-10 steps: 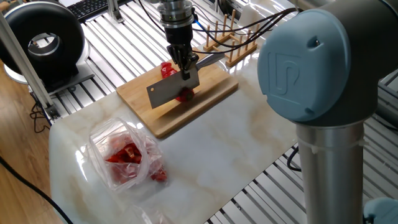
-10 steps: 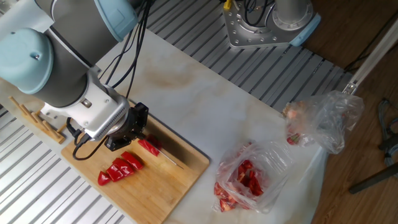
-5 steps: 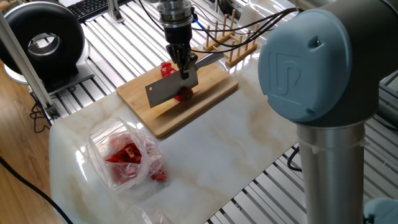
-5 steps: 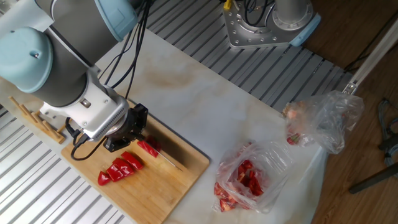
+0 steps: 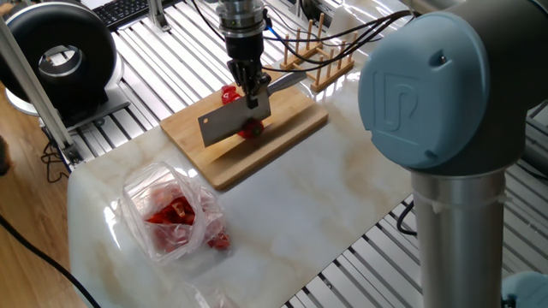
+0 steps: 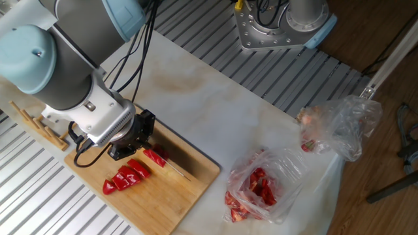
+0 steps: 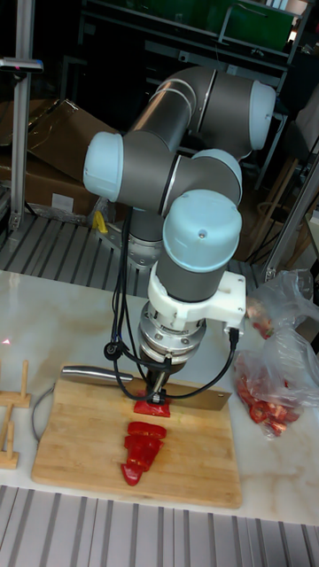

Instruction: Chop the chili peppers

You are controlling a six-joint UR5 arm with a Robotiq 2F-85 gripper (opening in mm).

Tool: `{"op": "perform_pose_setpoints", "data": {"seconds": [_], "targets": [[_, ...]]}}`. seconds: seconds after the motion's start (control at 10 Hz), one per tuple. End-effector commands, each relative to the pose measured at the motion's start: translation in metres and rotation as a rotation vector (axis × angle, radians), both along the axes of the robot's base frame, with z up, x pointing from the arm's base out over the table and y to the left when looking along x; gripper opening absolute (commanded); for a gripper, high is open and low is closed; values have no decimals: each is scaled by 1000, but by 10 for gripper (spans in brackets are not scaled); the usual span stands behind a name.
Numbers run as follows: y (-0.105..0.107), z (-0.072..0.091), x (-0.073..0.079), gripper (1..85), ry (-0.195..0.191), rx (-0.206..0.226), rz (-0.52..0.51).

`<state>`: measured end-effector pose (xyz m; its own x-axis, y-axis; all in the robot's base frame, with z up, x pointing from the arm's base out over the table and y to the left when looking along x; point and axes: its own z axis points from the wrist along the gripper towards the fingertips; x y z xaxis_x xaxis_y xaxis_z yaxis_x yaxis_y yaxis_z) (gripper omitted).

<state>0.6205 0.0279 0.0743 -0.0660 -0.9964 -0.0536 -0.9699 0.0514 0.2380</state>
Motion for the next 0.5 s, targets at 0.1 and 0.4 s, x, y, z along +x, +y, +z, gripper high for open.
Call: {"op": "perform_pose_setpoints", "data": {"seconds": [0.1, 0.4], "targets": [[-1, -5, -2, 13, -10, -11, -6], [-2, -5, -3, 13, -5, -13, -4]]}}
